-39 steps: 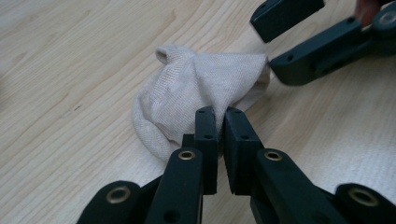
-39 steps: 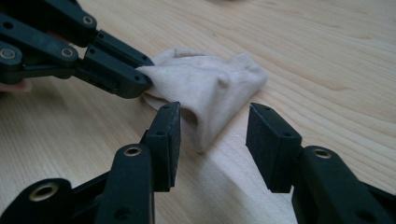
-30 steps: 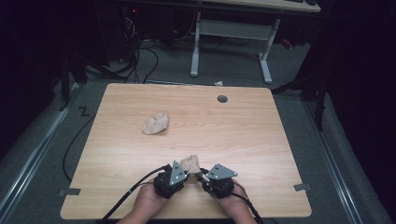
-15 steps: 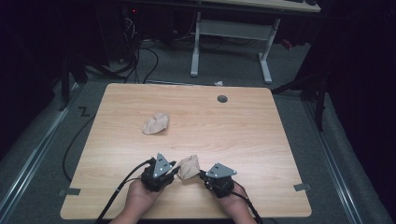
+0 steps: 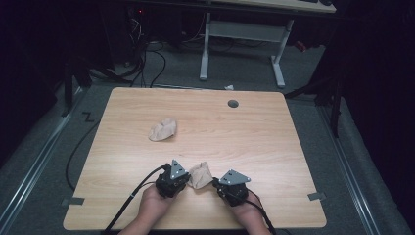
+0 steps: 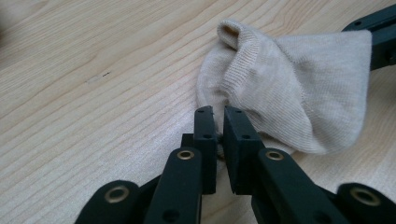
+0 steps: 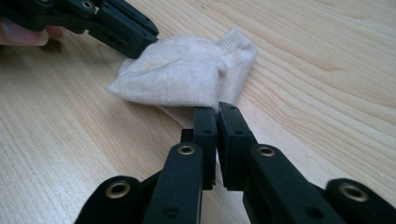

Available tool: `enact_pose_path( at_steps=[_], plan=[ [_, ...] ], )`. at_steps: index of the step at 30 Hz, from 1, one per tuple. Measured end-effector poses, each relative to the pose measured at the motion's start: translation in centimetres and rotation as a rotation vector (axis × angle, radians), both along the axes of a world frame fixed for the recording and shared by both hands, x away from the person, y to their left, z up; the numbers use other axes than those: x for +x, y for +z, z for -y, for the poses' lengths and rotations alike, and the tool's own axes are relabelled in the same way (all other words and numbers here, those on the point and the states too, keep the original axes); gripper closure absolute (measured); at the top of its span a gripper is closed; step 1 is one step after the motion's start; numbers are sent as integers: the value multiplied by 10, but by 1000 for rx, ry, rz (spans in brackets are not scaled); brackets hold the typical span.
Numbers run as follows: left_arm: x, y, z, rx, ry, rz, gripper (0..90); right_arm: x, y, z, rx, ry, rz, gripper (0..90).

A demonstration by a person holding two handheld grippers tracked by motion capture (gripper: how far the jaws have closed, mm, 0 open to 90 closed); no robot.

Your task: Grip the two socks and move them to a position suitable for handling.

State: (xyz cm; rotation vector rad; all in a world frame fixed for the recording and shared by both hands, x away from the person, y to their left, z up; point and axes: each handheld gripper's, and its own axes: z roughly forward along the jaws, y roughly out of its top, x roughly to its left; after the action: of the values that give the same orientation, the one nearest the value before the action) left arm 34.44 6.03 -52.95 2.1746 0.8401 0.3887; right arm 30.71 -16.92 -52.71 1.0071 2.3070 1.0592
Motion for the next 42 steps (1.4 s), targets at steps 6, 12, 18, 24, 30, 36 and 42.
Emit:
enact_pose_path(
  at_steps=[6,12,18,24,30,36,42],
  plan=[
    [-2,-1,0,4,-1,12,847,-1,4,5,20,-15,6,815],
    [-2,-4,-3,-33,-5,12,846,-7,22,13,101,-31,34,733],
    [2,-5,-8,-75,-5,-35,842,-1,21,-22,114,38,10,578],
    [2,-5,-8,-78,-4,-39,837,12,2,-41,-13,41,-76,504],
    [1,-5,-7,-71,-1,-30,818,10,1,-41,-56,22,-43,768],
    [1,-5,-7,-71,-1,-29,818,4,13,-26,23,-7,16,824],
    [1,-5,-7,-70,-2,-27,816,5,20,4,64,-97,39,821]
  ],
)
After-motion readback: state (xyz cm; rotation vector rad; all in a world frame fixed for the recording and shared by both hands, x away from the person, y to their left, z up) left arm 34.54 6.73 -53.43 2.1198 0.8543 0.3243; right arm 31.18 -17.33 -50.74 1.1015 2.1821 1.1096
